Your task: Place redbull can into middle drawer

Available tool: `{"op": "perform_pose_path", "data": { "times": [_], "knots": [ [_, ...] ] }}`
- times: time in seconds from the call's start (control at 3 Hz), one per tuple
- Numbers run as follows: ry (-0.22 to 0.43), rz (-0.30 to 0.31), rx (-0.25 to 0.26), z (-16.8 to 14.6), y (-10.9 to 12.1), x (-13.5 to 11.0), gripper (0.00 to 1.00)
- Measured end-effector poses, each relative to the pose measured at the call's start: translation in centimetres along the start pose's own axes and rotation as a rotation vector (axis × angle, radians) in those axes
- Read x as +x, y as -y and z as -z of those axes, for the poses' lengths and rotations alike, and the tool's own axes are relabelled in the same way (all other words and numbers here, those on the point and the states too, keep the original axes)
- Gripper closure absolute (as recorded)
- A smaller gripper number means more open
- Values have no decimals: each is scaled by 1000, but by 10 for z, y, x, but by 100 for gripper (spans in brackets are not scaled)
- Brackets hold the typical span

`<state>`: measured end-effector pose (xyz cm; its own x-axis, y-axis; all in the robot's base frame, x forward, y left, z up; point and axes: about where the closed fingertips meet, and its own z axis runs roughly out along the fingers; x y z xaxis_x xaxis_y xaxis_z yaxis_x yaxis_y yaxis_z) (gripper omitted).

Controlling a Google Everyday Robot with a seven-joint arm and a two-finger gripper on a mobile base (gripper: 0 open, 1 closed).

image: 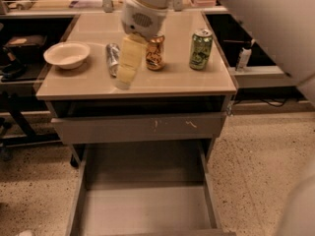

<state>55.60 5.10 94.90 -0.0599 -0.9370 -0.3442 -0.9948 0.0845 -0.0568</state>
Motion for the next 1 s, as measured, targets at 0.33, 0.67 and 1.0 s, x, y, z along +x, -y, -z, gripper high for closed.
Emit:
{"op": "perform_pose_path", "data": {
  "times": [0.33,0.67,1.0],
  "knots": [
    [28,-49,-107,-28,30,-26,0],
    [71,-51,-78,-26,46,-37,0],
    [102,-87,-33,-28,58,-50,0]
  ]
}}
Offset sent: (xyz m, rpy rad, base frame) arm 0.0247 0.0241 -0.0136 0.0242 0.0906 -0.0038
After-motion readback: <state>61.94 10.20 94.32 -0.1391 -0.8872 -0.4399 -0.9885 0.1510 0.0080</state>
